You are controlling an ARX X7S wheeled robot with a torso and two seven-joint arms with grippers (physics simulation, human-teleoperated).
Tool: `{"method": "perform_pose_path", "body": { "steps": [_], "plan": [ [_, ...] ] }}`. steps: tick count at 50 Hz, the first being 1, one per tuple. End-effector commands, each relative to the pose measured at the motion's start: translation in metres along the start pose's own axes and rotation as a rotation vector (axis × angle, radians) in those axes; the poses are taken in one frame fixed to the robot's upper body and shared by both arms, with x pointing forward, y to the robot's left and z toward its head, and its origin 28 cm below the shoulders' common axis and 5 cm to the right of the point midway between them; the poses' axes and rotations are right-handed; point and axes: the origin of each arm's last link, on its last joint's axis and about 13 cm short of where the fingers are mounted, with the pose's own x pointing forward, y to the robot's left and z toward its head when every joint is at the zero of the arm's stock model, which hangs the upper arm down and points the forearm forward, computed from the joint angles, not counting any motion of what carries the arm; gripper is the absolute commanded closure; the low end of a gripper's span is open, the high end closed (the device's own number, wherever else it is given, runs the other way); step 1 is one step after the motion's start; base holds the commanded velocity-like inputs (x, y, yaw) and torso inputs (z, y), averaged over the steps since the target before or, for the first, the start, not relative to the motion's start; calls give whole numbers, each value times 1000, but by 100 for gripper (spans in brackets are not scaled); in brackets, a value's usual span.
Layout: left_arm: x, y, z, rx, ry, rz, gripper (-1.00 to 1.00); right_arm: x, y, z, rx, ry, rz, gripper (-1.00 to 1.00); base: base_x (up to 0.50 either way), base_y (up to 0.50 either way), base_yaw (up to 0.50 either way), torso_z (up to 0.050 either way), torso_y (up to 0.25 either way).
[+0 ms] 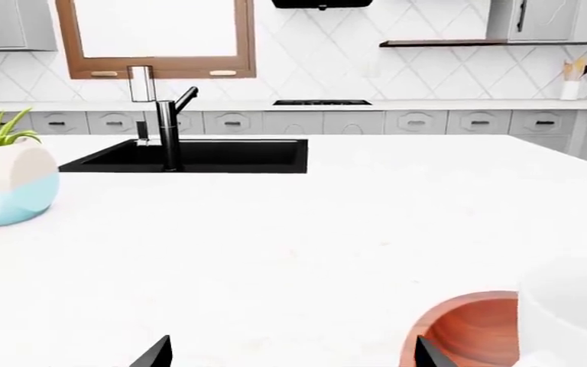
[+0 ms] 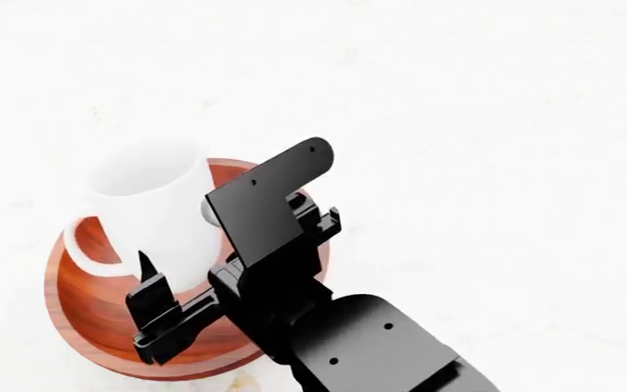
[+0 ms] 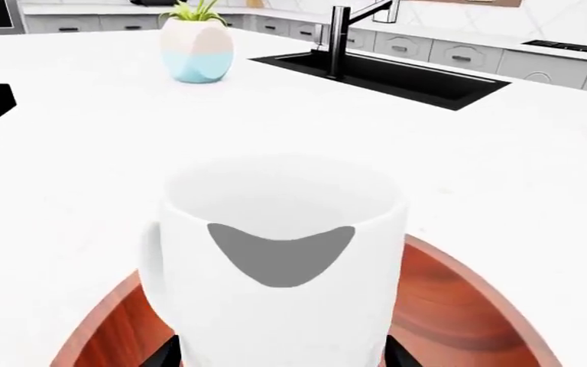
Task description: Place the cup inside the bowl on the dining table and move the bowl to any counter.
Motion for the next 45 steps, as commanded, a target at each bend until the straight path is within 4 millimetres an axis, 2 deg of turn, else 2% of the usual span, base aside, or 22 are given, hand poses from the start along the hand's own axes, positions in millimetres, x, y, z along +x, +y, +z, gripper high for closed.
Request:
{"method": "perform_pose_path", "body": {
  "steps": [1, 17, 18, 32, 45],
  "plan": [
    [2, 2, -2, 1, 11, 19, -100, 3, -4, -3, -18, -3, -24, 100, 0, 0, 0, 0, 0],
    [3, 2, -1, 0, 12, 16, -100, 3, -2, -8, -30, 14, -23, 100, 0, 0, 0, 0, 1],
    [3, 3, -1, 0, 12, 16, -100, 3, -2, -8, -29, 14, -24, -100, 0, 0, 0, 0, 0],
    [5, -1, -1, -3, 8, 11, -100, -2, -2, -3, -27, 2, -25, -100, 0, 0, 0, 0, 0],
    [6, -4, -2, -4, 9, 6, -100, -54, 3, -5, -43, 29, -100, -100, 0, 0, 0, 0, 0]
  ]
}}
